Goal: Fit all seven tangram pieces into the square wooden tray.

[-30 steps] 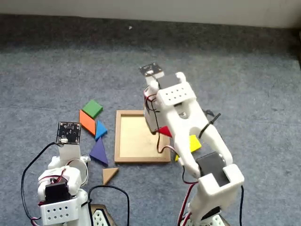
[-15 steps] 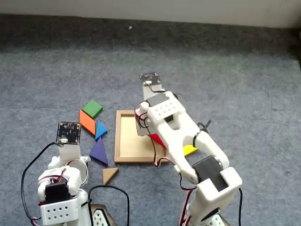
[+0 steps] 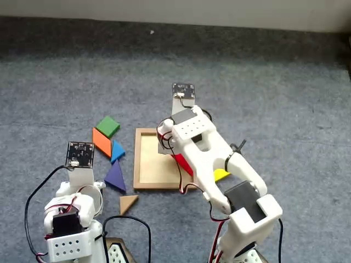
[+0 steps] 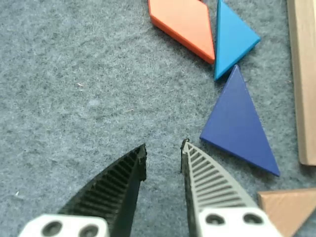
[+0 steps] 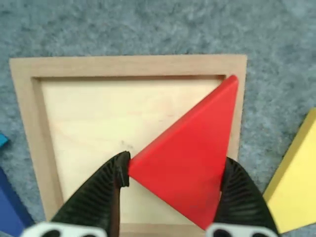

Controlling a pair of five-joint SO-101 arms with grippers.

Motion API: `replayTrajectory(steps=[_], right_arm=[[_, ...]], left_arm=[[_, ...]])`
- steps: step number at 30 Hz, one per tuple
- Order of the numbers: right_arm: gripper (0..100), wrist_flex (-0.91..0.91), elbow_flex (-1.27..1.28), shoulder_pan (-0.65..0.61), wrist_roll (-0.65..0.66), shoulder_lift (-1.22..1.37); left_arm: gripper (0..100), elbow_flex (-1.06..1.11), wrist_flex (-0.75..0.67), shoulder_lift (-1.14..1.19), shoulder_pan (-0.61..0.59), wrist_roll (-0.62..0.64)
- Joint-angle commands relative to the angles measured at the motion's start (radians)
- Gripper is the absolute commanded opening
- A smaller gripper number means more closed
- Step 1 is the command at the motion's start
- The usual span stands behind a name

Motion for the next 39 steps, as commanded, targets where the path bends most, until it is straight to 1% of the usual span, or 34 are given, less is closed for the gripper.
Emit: replayTrajectory(steps=[1, 3, 4, 6, 9, 14, 18, 21, 26, 28, 31, 36, 37, 39], right_arm=[[20.9, -0.008, -0.01, -0.012, -0.006, -0.013], [27.5, -0.001, -0.013, -0.012, -0.006, 0.024], [29.3, 0.024, -0.013, -0.012, -0.006, 0.042], [29.6, 0.071, -0.024, -0.01, 0.009, 0.061], [29.6, 0.134, -0.07, -0.01, 0.066, 0.062], [29.6, 0.15, -0.093, -0.031, 0.087, 0.067], [29.6, 0.105, -0.093, -0.085, 0.087, 0.065], [29.6, 0.062, -0.091, -0.093, 0.087, 0.07], [29.6, 0.047, -0.094, -0.082, 0.089, 0.07], [29.6, 0.007, -0.094, -0.077, 0.089, 0.07], [29.6, -0.039, -0.093, -0.051, 0.089, 0.07], [29.6, -0.047, -0.102, -0.005, 0.091, 0.064], [29.6, -0.047, -0.116, -0.002, 0.101, 0.064], [29.6, -0.036, -0.133, -0.001, 0.169, 0.062]], left_arm=[[13, 0.019, -0.015, -0.03, -0.016, 0.006], [13, 0.019, -0.015, -0.03, -0.016, 0.006], [13, 0.019, -0.015, -0.03, -0.016, 0.006], [13, 0.019, -0.015, -0.03, -0.016, 0.006], [13, 0.019, -0.015, -0.03, -0.016, 0.006], [13, 0.019, -0.015, -0.03, -0.016, 0.006], [13, 0.019, -0.015, -0.03, -0.016, 0.006], [13, 0.019, -0.015, -0.03, -0.016, 0.006], [13, 0.019, -0.015, -0.03, -0.016, 0.006], [13, 0.019, -0.015, -0.03, -0.016, 0.006], [13, 0.019, -0.015, -0.03, -0.016, 0.006], [13, 0.019, -0.015, -0.03, -0.016, 0.006], [13, 0.019, -0.015, -0.03, -0.016, 0.006], [13, 0.019, -0.015, -0.03, -0.016, 0.006]])
